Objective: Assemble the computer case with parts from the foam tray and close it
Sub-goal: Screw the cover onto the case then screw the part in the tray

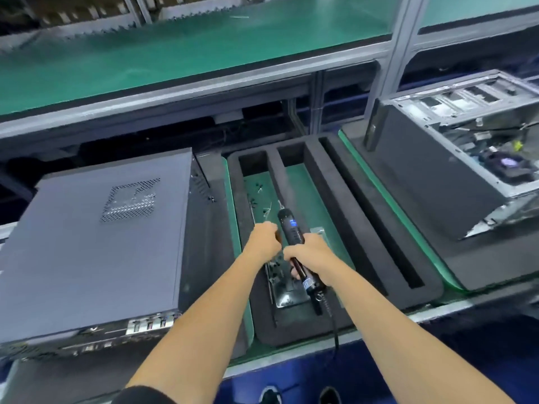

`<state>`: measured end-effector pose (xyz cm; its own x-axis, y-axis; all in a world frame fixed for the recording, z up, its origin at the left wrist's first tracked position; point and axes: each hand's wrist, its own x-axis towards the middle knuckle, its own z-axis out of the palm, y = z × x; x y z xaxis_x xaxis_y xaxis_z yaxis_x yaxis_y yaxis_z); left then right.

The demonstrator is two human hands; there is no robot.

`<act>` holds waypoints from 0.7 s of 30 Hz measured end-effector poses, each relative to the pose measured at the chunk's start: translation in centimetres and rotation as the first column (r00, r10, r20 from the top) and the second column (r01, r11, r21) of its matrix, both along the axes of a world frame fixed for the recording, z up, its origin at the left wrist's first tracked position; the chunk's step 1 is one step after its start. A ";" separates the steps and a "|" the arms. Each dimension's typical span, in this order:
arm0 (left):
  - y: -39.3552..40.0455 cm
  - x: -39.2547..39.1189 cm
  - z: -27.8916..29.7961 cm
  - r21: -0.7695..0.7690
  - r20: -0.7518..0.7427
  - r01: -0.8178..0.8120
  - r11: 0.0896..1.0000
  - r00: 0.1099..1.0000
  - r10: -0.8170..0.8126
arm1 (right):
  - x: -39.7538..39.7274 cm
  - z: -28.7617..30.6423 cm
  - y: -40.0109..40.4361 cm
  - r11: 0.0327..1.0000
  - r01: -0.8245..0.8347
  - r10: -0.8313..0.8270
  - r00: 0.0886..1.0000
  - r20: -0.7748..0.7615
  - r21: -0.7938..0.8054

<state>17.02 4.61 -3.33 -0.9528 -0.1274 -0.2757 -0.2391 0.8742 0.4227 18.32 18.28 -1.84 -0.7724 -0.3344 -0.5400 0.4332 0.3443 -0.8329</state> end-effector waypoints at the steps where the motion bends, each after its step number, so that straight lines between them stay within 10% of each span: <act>1: 0.1 -0.3 -0.8 -0.052 0.050 0.035 0.998 0.998 -0.033 | -0.3 -0.5 -0.2 1.000 -0.005 0.005 1.000 -0.008 0.017; 21: 0.5 -1.2 -6.9 -0.568 0.435 0.641 0.517 0.766 -0.473 | -5.2 -3.7 -0.4 0.996 0.061 -0.056 0.996 0.075 -0.059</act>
<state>15.81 5.07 -10.25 -0.8240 0.1878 -0.5346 0.3954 0.8664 -0.3050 13.16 17.84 -5.59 -0.7507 -0.3241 -0.5757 0.5118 0.2657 -0.8170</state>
